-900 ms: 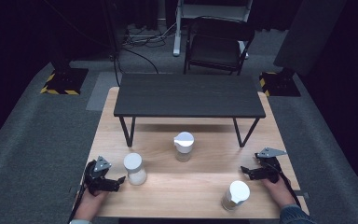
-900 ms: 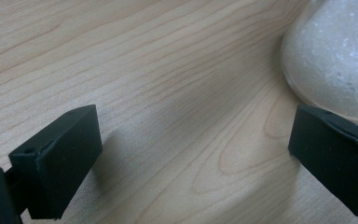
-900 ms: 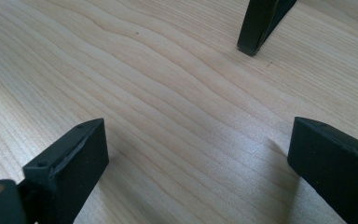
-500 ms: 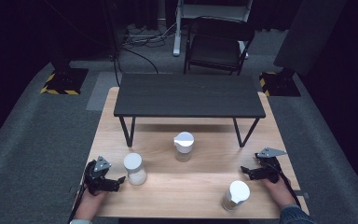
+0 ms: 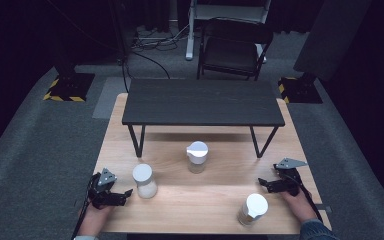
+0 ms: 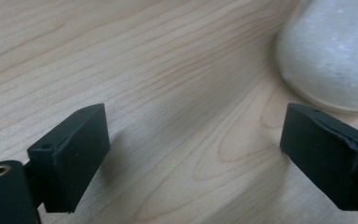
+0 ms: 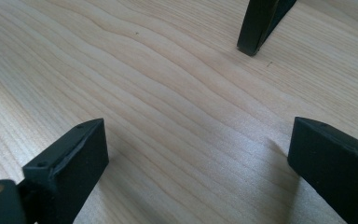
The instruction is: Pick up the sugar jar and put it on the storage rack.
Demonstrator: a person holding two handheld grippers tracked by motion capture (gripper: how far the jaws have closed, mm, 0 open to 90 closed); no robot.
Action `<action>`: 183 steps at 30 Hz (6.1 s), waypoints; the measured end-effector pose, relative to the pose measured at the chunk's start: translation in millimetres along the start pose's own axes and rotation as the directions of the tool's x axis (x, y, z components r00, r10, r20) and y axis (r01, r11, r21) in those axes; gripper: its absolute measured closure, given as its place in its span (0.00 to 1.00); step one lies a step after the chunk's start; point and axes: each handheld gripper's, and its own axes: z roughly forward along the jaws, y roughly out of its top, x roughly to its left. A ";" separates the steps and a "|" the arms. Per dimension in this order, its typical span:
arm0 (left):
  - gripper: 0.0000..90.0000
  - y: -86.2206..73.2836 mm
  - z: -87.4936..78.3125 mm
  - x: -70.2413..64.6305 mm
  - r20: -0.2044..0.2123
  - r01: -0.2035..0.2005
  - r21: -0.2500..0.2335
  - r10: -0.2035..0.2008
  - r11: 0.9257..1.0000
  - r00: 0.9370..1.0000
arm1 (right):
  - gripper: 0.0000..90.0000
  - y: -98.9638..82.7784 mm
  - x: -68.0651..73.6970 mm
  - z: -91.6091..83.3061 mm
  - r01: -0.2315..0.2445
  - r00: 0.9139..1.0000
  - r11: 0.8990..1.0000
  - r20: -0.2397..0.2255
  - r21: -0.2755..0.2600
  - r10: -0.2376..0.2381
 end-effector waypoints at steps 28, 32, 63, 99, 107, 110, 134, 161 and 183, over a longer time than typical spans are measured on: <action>0.07 -53.2 -40.6 -13.1 0.053 -0.021 -0.460 0.051 0.888 0.997 | 0.05 0.0 0.0 0.0 0.000 1.000 1.000 0.000 0.000 0.000; 0.06 -53.7 -39.5 -13.5 0.067 -0.023 -0.480 0.062 0.877 0.996 | 0.05 0.2 0.0 0.2 -0.001 1.000 1.000 0.001 0.000 0.001; 0.00 -30.5 -14.5 -21.6 0.181 0.013 -0.509 0.092 0.861 0.979 | 0.04 0.9 1.7 0.7 -0.009 1.000 1.000 0.009 0.003 0.009; 0.13 -2.6 12.6 -25.2 0.166 -0.070 -0.401 0.148 0.913 0.975 | 0.04 0.9 2.6 0.5 -0.013 1.000 1.000 0.012 0.004 0.013; 0.27 -3.7 13.7 -26.2 0.150 -0.090 -0.411 0.165 0.907 0.975 | 0.04 0.9 2.8 0.6 -0.014 1.000 1.000 0.013 0.004 0.014; 0.37 -5.7 13.2 -25.3 0.147 -0.103 -0.421 0.179 0.901 0.973 | 0.04 0.9 2.8 0.6 -0.014 1.000 1.000 0.013 0.004 0.014; 0.38 4.1 7.4 -33.9 0.127 -0.119 -0.433 0.191 0.894 0.973 | 0.04 1.0 3.1 0.7 -0.016 1.000 1.000 0.014 0.004 0.016; 0.38 47.2 3.9 -25.5 0.164 -0.085 -0.451 0.177 0.888 0.970 | 0.03 1.7 4.7 1.2 -0.024 0.999 1.000 0.025 0.007 0.024; 0.38 94.0 -10.2 -15.7 0.168 -0.067 -0.481 0.167 0.874 0.972 | 0.02 2.0 5.2 1.4 -0.027 0.999 1.000 0.028 0.008 0.027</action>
